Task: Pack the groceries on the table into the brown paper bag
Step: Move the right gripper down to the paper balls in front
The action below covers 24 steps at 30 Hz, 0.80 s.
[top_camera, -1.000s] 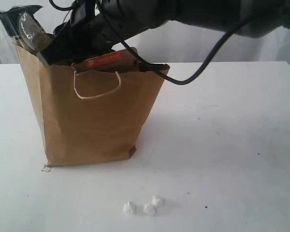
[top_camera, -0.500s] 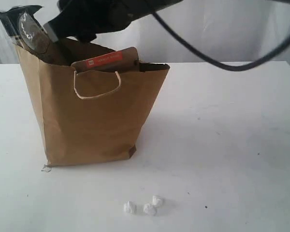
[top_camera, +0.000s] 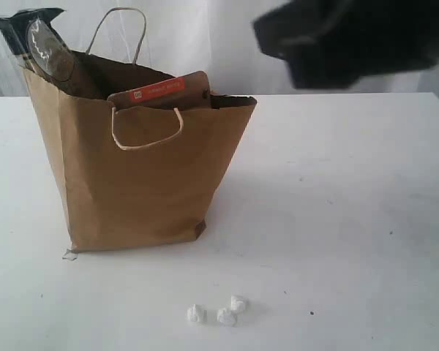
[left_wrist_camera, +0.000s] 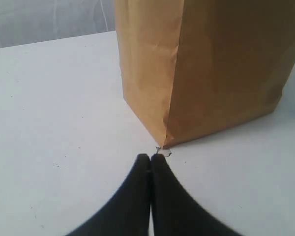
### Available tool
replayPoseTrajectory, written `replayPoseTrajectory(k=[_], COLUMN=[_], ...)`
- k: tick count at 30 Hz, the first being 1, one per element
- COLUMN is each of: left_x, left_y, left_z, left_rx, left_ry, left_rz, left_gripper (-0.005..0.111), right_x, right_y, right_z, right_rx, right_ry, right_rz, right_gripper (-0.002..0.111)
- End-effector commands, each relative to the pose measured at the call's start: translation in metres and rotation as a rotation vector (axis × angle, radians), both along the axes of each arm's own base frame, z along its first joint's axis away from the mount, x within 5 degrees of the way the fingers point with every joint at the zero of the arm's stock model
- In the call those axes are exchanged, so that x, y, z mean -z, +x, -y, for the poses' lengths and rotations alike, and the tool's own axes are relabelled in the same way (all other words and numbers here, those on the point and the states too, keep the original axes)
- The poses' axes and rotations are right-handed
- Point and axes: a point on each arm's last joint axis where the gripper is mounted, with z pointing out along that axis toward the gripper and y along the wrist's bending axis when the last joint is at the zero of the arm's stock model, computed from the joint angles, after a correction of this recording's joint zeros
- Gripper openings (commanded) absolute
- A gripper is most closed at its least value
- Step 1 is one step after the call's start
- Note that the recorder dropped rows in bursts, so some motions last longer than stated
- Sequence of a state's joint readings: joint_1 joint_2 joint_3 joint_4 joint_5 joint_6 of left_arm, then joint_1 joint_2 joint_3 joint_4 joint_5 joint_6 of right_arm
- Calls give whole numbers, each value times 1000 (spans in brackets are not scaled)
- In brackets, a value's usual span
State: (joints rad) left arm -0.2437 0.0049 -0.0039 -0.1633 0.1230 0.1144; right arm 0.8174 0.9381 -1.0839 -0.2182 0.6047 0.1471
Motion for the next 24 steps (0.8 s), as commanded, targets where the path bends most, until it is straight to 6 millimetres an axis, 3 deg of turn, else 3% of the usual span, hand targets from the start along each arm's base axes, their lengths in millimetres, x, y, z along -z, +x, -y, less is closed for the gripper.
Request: replayPoseTrajectory(k=[1,5,10,16,24], left_x=[1,1,1,1,1], left_y=[0,0,0,0,0], left_z=[0,0,0,0,0], left_rx=[-6,-6,-6,-6,-6], left_ry=[-11,-11,-11,-11,-11], left_rz=[-4,-4,-4,-4,-4], left_gripper=[0,0,0,0,0], right_x=[22,54,97,137,185], right_y=[-32,-51,-59,-38,-9], right_z=[37,50,33,4,-61], right_rx=[37,-2,-180,-252,-493], right_ry=[-10,-79,-175,-330,-507], right_rz=[-61,-170,-342,-472,-492], right_gripper=[54,54,54,54,54])
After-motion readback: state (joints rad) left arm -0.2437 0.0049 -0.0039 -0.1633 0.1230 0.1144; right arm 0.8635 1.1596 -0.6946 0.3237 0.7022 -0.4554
